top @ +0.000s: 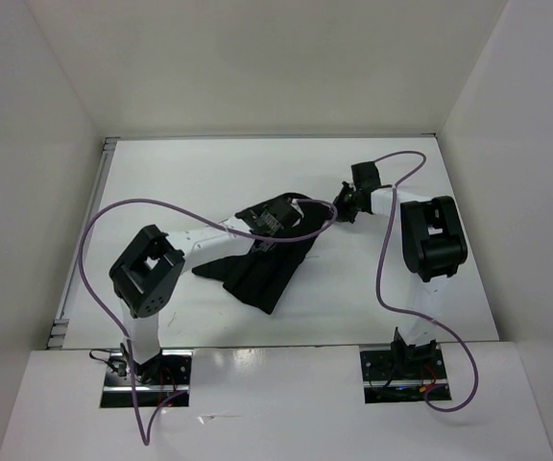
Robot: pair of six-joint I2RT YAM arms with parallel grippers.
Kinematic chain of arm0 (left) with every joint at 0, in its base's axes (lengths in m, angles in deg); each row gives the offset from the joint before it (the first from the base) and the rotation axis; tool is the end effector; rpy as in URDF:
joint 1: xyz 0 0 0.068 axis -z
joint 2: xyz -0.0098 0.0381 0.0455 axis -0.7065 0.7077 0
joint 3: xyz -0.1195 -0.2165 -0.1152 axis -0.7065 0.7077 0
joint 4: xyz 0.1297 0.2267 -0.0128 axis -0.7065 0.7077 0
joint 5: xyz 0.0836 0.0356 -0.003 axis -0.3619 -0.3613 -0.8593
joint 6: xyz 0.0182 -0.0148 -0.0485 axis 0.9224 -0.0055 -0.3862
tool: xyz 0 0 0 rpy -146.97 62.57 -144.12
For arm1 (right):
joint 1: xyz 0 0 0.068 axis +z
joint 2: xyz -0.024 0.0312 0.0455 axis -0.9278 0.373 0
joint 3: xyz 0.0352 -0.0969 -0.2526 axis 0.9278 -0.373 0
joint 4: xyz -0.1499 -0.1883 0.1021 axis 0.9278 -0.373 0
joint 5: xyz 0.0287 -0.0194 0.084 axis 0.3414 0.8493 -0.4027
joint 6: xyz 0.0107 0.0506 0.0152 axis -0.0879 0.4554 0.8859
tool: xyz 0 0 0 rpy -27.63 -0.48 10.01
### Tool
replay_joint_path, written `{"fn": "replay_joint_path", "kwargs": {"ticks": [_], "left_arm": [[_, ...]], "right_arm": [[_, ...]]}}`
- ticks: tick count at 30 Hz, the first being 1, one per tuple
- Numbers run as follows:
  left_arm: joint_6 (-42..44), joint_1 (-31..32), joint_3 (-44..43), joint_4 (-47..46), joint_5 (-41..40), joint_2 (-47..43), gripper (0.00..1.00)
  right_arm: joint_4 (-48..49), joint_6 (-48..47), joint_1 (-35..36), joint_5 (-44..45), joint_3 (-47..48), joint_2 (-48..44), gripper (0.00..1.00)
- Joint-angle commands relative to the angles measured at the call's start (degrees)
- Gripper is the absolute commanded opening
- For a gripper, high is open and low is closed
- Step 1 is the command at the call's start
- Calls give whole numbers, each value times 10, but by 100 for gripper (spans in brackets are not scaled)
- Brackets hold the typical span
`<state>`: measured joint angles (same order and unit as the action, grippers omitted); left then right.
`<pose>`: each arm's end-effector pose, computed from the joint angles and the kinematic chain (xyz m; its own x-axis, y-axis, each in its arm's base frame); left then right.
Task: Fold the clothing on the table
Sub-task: Flatten the skirt out
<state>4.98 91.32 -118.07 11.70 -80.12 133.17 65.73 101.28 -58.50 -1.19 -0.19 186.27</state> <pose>0.2875 -0.2689 0.2019 -0.5130 0.7427 -0.4304 0.4281 0.6559 0.6217 0.3971 0.0770 0.1408 -0.8179 0.4891 -0.3031 0.2737 0.7941 0.5427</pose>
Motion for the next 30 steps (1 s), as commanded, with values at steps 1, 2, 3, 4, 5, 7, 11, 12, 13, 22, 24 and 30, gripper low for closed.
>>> {"fn": "replay_joint_path", "kwargs": {"ticks": [1, 2, 3, 4, 5, 7, 11, 12, 13, 22, 24, 30], "left_arm": [[5, -4, -31, -14, 11, 17, 0], [5, -4, -40, -4, 17, 12, 0], [5, -4, -65, 1, 36, 5, 0], [-2, -4, -79, 1, 48, -17, 0], [-9, -4, -93, 7, 63, -31, 0], [-17, -4, -123, 14, 101, -71, 0], [-57, -4, -129, 25, 76, -123, 0], [-67, -4, -129, 25, 61, -132, 0], [-77, -4, -135, 25, 43, -146, 0], [-143, -51, -163, -33, 43, -208, 0], [-151, -69, -169, -33, 51, -208, 0], [-162, -127, -152, -76, 105, -202, 0]], "right_arm": [[7, -8, 7, 1, 24, 9, 0], [2, -8, 7, 1, 24, 9, 0], [2, -8, 7, 1, 24, 9, 0], [2, -13, 7, 6, 24, 9, 0], [-5, -13, 7, 15, 24, 9, 0], [-14, -19, 7, 27, 29, -11, 0], [-39, -48, 1, 78, 40, -84, 0], [-47, -57, 1, 99, 59, -100, 0], [-65, -68, 1, 108, 68, -130, 0], [-143, -176, -4, 115, 191, -255, 0], [-143, -185, -4, 115, 198, -283, 0], [-129, -221, -9, 115, 192, -317, 0]]}}
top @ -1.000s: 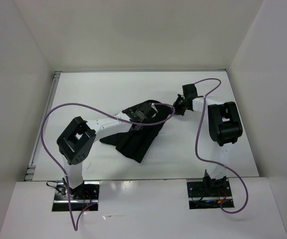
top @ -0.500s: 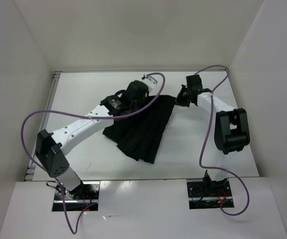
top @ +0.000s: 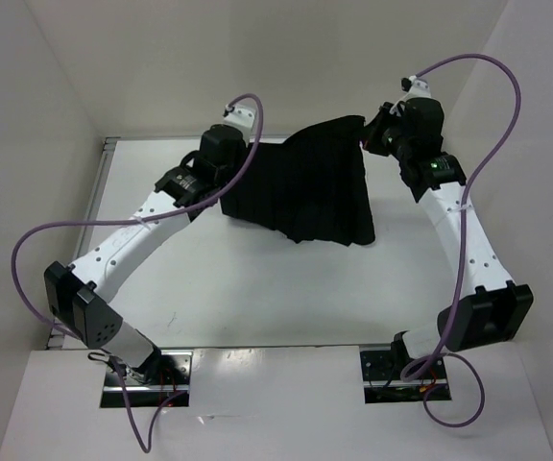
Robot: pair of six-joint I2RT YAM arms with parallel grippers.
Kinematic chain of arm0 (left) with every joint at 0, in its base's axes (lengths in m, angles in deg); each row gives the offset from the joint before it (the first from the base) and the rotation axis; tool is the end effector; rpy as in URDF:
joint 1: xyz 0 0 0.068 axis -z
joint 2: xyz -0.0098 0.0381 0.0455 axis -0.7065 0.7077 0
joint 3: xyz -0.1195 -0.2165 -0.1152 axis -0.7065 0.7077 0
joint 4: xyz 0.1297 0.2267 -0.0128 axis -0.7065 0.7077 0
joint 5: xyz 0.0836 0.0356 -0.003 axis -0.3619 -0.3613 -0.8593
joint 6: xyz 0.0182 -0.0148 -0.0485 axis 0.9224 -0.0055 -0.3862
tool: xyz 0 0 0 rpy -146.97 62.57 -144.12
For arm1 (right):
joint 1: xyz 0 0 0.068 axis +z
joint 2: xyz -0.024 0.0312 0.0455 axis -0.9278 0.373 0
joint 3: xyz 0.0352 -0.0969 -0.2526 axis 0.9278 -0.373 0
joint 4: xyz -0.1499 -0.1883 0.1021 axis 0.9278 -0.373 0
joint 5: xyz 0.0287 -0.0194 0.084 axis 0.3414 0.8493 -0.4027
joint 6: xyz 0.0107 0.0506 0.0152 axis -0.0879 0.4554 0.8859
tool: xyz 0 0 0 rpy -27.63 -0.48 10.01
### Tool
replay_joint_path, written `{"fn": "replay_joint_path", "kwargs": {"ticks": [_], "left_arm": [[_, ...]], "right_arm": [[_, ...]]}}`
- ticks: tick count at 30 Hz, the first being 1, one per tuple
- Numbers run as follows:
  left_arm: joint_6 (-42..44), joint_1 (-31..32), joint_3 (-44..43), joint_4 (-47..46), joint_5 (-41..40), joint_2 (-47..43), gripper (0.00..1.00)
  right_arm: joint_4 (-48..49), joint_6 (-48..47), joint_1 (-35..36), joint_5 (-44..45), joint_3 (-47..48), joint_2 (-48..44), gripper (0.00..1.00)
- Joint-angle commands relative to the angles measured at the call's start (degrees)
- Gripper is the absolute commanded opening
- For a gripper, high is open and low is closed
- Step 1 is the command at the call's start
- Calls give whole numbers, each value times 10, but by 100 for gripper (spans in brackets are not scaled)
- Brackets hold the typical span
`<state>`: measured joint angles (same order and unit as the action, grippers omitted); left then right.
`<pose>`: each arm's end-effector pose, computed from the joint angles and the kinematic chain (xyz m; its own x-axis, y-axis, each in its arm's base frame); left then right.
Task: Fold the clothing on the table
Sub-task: Flatten the skirt out
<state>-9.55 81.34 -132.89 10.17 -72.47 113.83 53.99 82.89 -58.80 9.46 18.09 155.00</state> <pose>0.2926 -0.1925 0.4087 -0.3073 0.1519 -0.9394 0.0940 0.9872 0.1289 0.3210 0.0558 0.4265 -0.3534 0.3138 -0.8813 -0.1236 0.9182 0.3765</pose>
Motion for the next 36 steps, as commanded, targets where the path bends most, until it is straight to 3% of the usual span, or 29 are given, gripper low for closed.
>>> {"fn": "replay_joint_path", "kwargs": {"ticks": [1, 7, 11, 17, 22, 27, 32, 36], "left_arm": [[-17, -43, -4, -66, 40, -9, 0], [-37, -66, 3, -66, 157, -82, 0], [-80, -66, 60, -72, 245, -237, 0], [-120, -66, 98, -27, 289, -398, 0], [-148, -66, 116, -20, 280, -459, 0], [-123, -66, 87, -20, 246, -407, 0], [-74, -66, 62, -33, 211, -224, 0], [-44, -104, 18, -76, 240, -64, 0]], "right_arm": [[-12, -46, -6, 9, 9, -4, 0], [-6, -58, -11, -11, -16, -68, 0], [-37, -69, -11, -32, -42, -161, 0], [-106, -75, -11, -64, -69, -313, 0], [-126, -56, -11, -96, -69, -359, 0], [-120, -44, -11, -104, -59, -317, 0], [-60, -23, -24, -121, -107, -208, 0], [-15, -29, -29, -121, -85, -74, 0]]}}
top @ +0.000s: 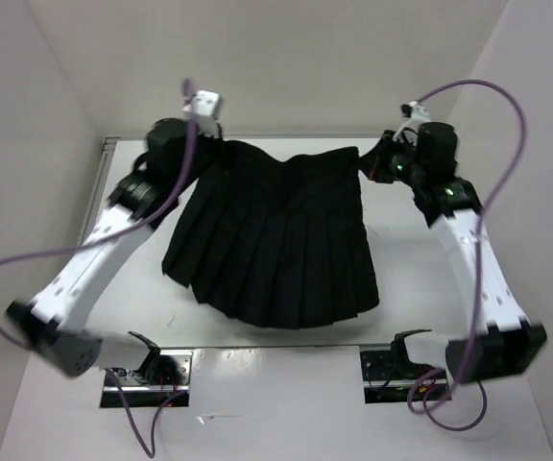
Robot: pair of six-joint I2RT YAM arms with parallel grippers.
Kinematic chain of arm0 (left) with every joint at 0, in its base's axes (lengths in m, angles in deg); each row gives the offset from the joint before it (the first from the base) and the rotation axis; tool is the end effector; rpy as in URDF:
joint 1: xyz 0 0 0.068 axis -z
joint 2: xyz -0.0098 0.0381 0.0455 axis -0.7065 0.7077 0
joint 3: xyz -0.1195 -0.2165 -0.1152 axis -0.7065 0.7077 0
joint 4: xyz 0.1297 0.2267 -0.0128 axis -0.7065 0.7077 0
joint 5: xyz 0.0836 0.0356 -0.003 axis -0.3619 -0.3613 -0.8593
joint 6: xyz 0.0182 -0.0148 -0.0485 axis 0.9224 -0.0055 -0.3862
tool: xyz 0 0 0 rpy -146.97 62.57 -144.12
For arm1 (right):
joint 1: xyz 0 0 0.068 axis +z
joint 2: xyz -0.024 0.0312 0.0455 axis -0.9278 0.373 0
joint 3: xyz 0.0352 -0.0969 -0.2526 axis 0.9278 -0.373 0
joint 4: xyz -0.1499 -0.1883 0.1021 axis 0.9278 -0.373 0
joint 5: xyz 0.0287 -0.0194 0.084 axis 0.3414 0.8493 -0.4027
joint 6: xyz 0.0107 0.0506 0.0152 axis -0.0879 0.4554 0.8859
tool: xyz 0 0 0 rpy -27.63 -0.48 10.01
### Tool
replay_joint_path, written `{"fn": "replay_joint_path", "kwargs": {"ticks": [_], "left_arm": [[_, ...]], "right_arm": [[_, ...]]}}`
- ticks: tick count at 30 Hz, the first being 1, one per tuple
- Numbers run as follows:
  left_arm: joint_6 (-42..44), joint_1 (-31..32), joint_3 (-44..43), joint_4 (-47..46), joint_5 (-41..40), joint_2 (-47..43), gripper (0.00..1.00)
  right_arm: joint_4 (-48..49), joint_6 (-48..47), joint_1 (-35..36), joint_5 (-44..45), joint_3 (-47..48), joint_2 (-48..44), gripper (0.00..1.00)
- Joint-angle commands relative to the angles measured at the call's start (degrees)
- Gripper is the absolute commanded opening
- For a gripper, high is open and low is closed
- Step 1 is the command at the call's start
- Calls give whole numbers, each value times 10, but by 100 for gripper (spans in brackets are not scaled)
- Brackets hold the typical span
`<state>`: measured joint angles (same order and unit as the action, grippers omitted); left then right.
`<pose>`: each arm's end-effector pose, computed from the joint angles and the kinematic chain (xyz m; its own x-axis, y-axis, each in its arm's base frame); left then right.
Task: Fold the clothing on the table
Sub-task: Flatten the skirt out
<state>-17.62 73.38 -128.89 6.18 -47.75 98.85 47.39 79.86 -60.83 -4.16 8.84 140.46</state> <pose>0.2445 -0.1276 0.4679 -0.1808 -0.1389 -0.9737 0.3392 0.9204 -0.1943 0.2468 0.0431 0.4285 -0.4248 0.2500 -0.8701 -0.3031 0.8664 0.3969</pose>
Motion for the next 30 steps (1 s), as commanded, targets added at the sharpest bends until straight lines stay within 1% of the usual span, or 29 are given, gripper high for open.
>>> {"fn": "replay_joint_path", "kwargs": {"ticks": [1, 3, 4, 5, 7, 8, 9, 11, 13, 14, 16, 17, 20, 21, 22, 23, 25, 26, 28, 30], "left_arm": [[44, -34, -55, -43, 24, 149, 0], [45, -57, -85, -49, 43, 207, 0], [45, -64, -101, -49, 48, 259, 0], [45, -75, -133, -49, 55, 283, 0], [45, -85, -166, -49, 68, 344, 0], [45, -94, -179, -44, 74, 359, 0], [45, -94, -210, -44, 81, 385, 0], [38, -115, -237, -32, 103, 410, 0], [29, -123, -252, -27, 121, 410, 0], [21, -123, -246, -27, 135, 410, 0], [21, -129, -220, -42, 135, 391, 0], [21, -129, -182, -48, 129, 382, 0], [9, -134, -114, -77, 86, 330, 0], [3, -141, -71, -93, 79, 321, 0], [-7, -141, -54, -93, 79, 313, 0], [-7, -150, -40, -100, 79, 308, 0], [-15, -158, -13, -100, 79, 302, 0], [-21, -164, -13, -100, 85, 295, 0], [-21, -169, -6, -93, 105, 286, 0], [-27, -169, -6, -103, 125, 257, 0]], "right_arm": [[52, 2, -9, 15, 18, 132, 0], [59, -6, -14, 21, 49, 187, 0], [64, -6, -14, 21, 57, 213, 0], [73, -6, -19, 21, 64, 256, 0], [91, -6, -25, 21, 78, 286, 0], [91, -6, -31, 21, 86, 307, 0], [98, -6, -31, 21, 93, 312, 0], [105, -6, -31, 21, 99, 312, 0], [111, -6, -31, 15, 99, 307, 0], [101, -6, -31, 6, 99, 307, 0], [87, -12, -31, -13, 84, 292, 0], [81, -12, -31, -19, 74, 283, 0], [81, -12, -17, -40, 10, 229, 0], [74, -19, -12, -47, 0, 202, 0], [65, -28, -12, -47, -7, 191, 0], [53, -34, 3, -53, -19, 183, 0], [37, -41, 13, -53, -33, 156, 0], [32, -41, 13, -46, -47, 148, 0], [32, -41, 13, -36, -47, 124, 0], [32, -41, 13, -7, -28, 113, 0]]}}
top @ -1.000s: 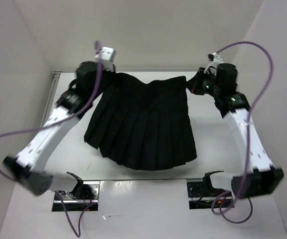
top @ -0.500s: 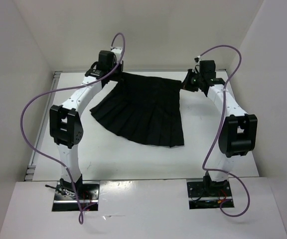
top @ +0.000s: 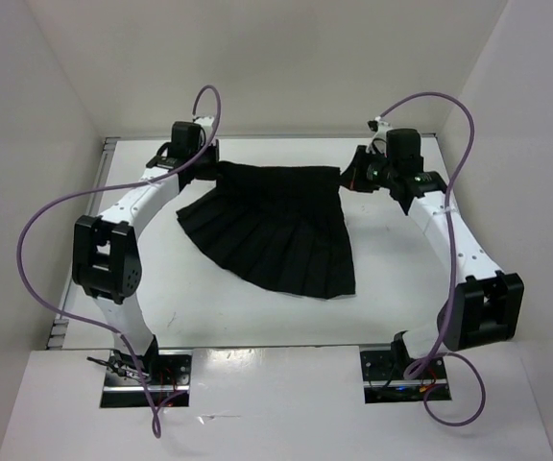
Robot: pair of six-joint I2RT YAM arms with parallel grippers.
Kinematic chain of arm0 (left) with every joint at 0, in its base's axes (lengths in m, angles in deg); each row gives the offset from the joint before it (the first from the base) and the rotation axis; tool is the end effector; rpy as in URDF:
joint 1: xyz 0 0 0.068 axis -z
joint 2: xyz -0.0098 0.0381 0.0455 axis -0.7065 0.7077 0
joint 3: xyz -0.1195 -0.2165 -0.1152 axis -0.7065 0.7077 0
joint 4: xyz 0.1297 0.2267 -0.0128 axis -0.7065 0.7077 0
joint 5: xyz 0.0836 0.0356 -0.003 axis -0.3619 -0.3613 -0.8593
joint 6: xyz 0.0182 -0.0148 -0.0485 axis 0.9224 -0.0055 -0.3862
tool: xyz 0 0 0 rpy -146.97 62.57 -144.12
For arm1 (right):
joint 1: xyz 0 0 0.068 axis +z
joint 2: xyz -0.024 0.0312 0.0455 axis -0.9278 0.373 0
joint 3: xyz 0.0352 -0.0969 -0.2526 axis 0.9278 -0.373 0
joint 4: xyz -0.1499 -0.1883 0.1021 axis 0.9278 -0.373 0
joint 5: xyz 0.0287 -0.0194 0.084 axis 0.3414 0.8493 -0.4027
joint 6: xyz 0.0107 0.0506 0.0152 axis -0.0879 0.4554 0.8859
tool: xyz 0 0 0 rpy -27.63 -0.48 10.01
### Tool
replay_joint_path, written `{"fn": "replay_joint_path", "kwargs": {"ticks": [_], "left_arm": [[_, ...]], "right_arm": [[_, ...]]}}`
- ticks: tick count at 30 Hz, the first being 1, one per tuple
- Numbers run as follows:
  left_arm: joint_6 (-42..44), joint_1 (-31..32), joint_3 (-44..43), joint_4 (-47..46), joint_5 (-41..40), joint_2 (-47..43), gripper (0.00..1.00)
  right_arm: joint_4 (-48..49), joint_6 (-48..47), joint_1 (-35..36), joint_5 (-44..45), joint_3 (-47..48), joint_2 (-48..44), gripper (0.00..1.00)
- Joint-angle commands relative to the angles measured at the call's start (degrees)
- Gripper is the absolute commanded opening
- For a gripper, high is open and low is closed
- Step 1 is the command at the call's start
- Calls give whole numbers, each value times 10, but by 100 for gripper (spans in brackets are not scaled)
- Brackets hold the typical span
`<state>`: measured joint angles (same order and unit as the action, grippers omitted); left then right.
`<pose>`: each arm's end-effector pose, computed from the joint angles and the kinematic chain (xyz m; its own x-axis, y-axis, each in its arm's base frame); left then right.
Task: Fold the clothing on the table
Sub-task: Flatten the skirt out
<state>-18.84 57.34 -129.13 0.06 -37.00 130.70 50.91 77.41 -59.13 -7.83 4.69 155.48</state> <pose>0.4210 -0.0950 0.2904 -0.5716 -0.1098 -0.8132 0.1432 0.9625 -0.2306 0.3190 0.0641 0.3394 -0.6525 0.1570 -0.7413 -0.2875 0.8538 0.4339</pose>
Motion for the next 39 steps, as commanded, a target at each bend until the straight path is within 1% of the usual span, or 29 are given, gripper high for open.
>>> {"fn": "replay_joint_path", "kwargs": {"ticks": [1, 2, 3, 4, 6, 7, 8, 11, 13, 15, 17, 18, 19, 20, 21, 22, 25, 26, 27, 29, 30, 31, 32, 33, 34, 35, 36, 37, 39], "left_arm": [[-15, -16, -3, -50, 33, -73, 0], [-15, -16, -13, -57, 33, -81, 0], [-21, -23, -56, -57, 33, -82, 0], [-21, -23, -97, -41, 41, -74, 0], [-6, -30, -205, 39, 47, -6, 0], [0, -30, -312, 64, 47, 42, 0], [5, -35, -359, 102, 47, 63, 0], [-3, -46, -486, 140, 60, 110, 0], [-3, -46, -522, 151, 72, 115, 0], [-8, -53, -532, 156, 84, 107, 0], [-8, -53, -501, 156, 102, 86, 0], [-8, -53, -468, 144, 110, 72, 0], [-8, -53, -357, 124, 115, 31, 0], [-14, -53, -283, 62, 115, 4, 0], [-33, -47, -209, 29, 123, -52, 0], [-43, -46, -76, -18, 129, -80, 0], [-78, -39, 89, -52, 161, -178, 1], [-87, -28, 186, -52, 170, -203, 4], [-96, -21, 228, -52, 196, -245, 7], [-121, -2, 297, -32, 230, -286, 16], [-127, 4, 347, -18, 243, -331, 19], [-141, 18, 368, 10, 258, -356, 26], [-148, 18, 384, 25, 258, -382, 38], [-148, 18, 395, 40, 264, -433, 47], [-148, 23, 400, 73, 257, -457, 61], [-148, 23, 390, 91, 245, -491, 66], [-136, 23, 376, 118, 236, -500, 68], [-115, 23, 341, 126, 222, -500, 72], [-96, 18, 307, 127, 217, -475, 74]], "right_arm": [[-3, -16, -4, 46, 38, -42, 0], [-3, -23, -4, 86, 55, -43, 0], [-3, -23, -4, 103, 76, -29, 0], [-12, -23, -4, 110, 129, 4, 0], [-25, -29, -11, 118, 192, 48, 0], [-39, -29, -11, 125, 256, 90, 0], [-44, -35, -11, 139, 285, 109, 0], [-50, -40, -16, 153, 371, 145, 0], [-43, -40, -16, 168, 387, 145, 0], [-31, -46, -21, 175, 380, 127, 0], [-26, -51, -21, 165, 349, 116, 0], [-26, -57, -21, 159, 308, 103, 0], [-26, -57, -21, 144, 278, 92, 0], [-3, -51, -21, 134, 243, 80, 0], [9, -41, -21, 125, 172, 47, 0], [15, -41, -21, 107, 141, 31, 0], [-7, -29, -5, 88, 38, -29, 0], [-23, -28, 3, 71, 17, -42, 0], [-61, -20, 3, 58, -20, -69, 1], [-112, 5, 18, 19, -65, -99, 9], [-145, 18, 26, 10, -82, -121, 12], [-158, 48, 34, 4, -97, -173, 19], [-174, 60, 40, 4, -106, -195, 42], [-191, 70, 40, 9, -111, -214, 46], [-220, 77, 40, 16, -106, -237, 48], [-230, 86, 40, 21, -87, -238, 51], [-236, 86, 40, 21, -73, -238, 54], [-236, 86, 40, 21, -48, -231, 54], [-210, 92, 40, 36, -39, -216, 54]]}}
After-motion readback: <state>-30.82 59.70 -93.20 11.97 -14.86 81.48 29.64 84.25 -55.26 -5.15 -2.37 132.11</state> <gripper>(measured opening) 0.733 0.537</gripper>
